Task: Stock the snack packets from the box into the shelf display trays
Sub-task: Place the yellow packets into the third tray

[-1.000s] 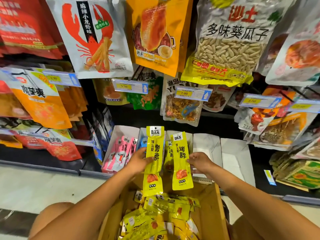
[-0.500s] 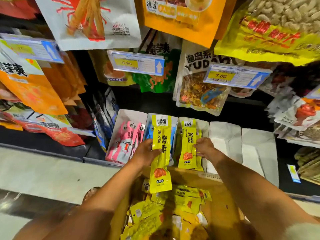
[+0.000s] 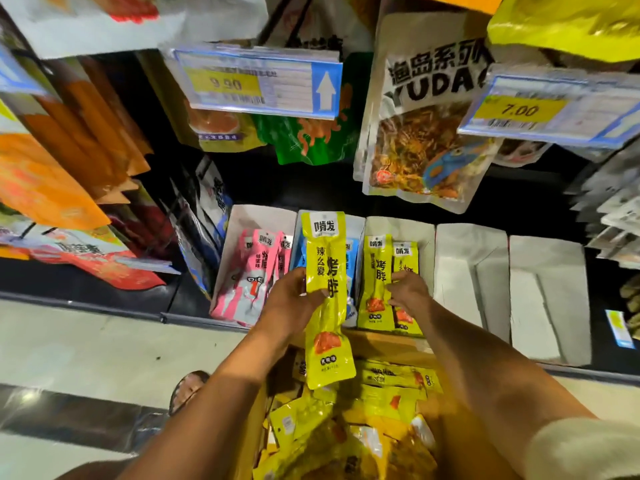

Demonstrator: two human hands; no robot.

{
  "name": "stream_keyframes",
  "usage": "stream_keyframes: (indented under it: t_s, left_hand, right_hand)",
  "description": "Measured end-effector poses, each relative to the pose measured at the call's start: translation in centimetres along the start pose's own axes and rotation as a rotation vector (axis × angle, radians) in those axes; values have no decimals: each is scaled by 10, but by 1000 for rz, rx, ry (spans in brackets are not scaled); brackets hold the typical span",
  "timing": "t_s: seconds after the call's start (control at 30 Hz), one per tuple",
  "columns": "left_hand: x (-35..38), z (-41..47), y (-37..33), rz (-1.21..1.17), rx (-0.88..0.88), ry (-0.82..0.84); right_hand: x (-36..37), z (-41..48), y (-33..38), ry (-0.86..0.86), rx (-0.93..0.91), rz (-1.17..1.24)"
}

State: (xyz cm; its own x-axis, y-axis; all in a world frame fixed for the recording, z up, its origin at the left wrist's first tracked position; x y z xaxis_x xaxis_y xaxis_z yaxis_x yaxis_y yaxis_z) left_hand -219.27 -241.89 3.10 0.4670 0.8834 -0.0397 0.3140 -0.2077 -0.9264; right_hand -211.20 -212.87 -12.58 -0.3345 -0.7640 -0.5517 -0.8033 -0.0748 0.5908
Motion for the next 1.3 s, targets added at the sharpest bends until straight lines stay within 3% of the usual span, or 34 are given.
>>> stream_keyframes:
  t_s: [0.2, 0.5, 0.9, 1.03, 1.3]
  left_hand:
    - [-6, -2, 2, -3, -45, -13]
    - [5, -15, -13, -64, -72, 44]
    - [16, -32, -15, -29, -131, 48]
    - [20, -36, -5, -79, -193, 41]
    - [35, -8, 38, -96, -220, 61]
  right_hand:
    - [-2, 3, 1, -39, 19, -29]
    - [-27, -31, 31, -28, -115, -9]
    - [-29, -213, 120, 45, -696, -133]
    - [-9, -240, 110, 98, -658, -376]
    - [-4, -253, 107, -94, -613, -529]
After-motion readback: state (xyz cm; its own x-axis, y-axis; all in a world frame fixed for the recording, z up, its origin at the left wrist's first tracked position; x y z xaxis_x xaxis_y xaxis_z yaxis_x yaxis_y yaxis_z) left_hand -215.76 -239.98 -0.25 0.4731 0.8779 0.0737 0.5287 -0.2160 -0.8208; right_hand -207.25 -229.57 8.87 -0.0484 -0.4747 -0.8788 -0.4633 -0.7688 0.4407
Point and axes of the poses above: each hand's wrist, its own z-axis towards the middle knuckle, its own x-axis out of the palm, y = z × x, the point moved 10 cm from there along z, towards the middle knuckle, and after that the axes turned 3 degrees about -z, right-handed, at the moved point
